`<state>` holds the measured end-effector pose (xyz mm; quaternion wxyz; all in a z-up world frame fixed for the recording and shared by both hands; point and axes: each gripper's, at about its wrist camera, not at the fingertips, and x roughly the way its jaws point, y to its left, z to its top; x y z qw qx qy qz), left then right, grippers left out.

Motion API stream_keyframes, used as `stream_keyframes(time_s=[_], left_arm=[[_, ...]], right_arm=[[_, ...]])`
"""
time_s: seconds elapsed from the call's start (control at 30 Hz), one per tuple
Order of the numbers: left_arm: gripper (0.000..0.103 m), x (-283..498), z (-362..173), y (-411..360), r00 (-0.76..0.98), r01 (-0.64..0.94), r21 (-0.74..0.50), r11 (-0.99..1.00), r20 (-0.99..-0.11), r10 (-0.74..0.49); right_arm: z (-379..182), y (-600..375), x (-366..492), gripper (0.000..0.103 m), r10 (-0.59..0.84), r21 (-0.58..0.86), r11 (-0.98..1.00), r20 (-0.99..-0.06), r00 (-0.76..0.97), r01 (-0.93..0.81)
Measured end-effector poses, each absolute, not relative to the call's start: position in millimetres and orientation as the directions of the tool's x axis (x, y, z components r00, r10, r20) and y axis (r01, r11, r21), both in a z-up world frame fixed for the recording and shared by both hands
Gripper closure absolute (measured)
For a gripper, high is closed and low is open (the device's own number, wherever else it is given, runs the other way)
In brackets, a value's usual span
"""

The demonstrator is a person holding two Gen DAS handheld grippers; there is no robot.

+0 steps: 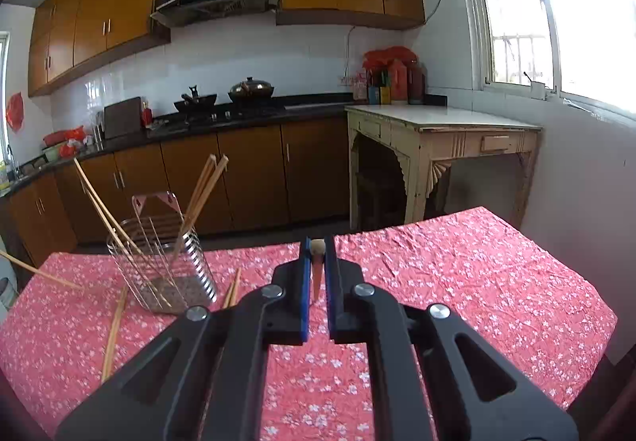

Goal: Organize utensils
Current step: 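Lift both held chopsticks and carry them over the wire holder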

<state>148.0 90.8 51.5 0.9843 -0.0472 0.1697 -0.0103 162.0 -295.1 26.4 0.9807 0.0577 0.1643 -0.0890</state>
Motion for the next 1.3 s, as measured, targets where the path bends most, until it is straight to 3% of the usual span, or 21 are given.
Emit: stream_keyframes(time_s=[0.7,1.1,1.3], left_arm=[[0.096,138.7,90.0,83.8,0.971,0.037,-0.119,0.992,-0.231,-0.064],[0.096,155.5,158.1,53.0,0.979,0.126,-0.182,0.975,-0.135,-0.152],[0.096,175.2,182.1,29.7,0.983,0.145,-0.205,0.968,-0.086,-0.165]], right_arm=[[73.2,-294.5,146.6,0.096,-0.036,0.186,0.979,-0.251,0.967,0.084],[158.9,-272.6,143.1,0.096,0.144,0.248,0.963,-0.151,0.978,-0.103],[180.1,-247.5,173.2,0.096,0.166,0.232,0.964,-0.128,0.978,-0.134]])
